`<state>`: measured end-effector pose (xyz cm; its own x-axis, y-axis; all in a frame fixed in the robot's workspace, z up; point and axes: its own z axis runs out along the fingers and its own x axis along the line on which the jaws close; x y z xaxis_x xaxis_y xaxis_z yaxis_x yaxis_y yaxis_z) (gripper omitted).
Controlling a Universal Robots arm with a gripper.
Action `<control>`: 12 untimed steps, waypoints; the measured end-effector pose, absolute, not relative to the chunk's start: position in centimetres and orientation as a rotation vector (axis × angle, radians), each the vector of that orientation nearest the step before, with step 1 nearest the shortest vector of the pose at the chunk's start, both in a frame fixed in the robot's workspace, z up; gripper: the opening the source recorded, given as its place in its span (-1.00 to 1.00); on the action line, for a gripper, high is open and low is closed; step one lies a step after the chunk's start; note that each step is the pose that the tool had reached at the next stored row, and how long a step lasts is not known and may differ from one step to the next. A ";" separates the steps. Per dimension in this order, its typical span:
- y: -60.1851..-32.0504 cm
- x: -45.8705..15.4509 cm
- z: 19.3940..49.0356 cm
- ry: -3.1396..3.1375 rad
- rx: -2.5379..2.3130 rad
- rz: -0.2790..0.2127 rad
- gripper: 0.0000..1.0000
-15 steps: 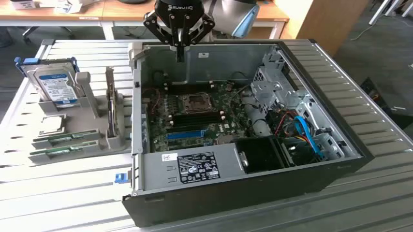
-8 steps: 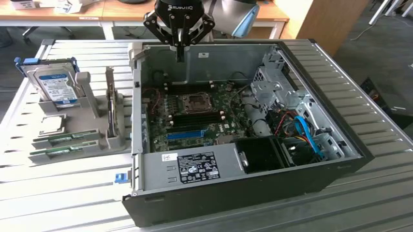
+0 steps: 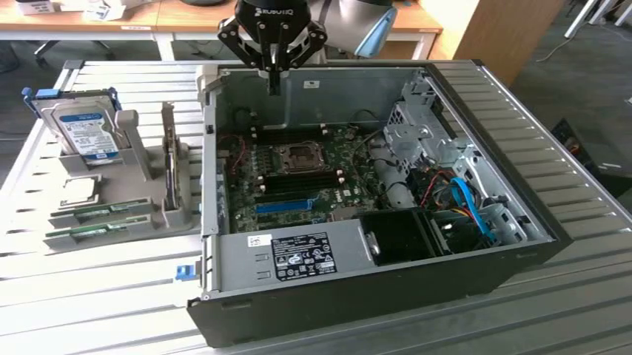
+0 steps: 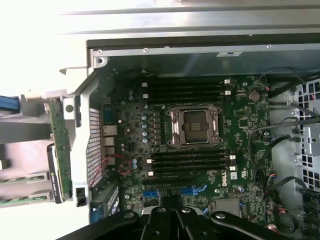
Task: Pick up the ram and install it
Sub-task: 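Reach for the ram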
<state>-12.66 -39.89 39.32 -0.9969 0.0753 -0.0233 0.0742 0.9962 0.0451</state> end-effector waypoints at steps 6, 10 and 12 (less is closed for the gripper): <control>-39.9 -14.4 39.3 3.114 0.117 0.069 -0.79; -39.9 -16.0 39.2 3.114 0.117 0.069 -0.79; -39.9 -16.8 39.2 3.114 0.117 0.069 -0.79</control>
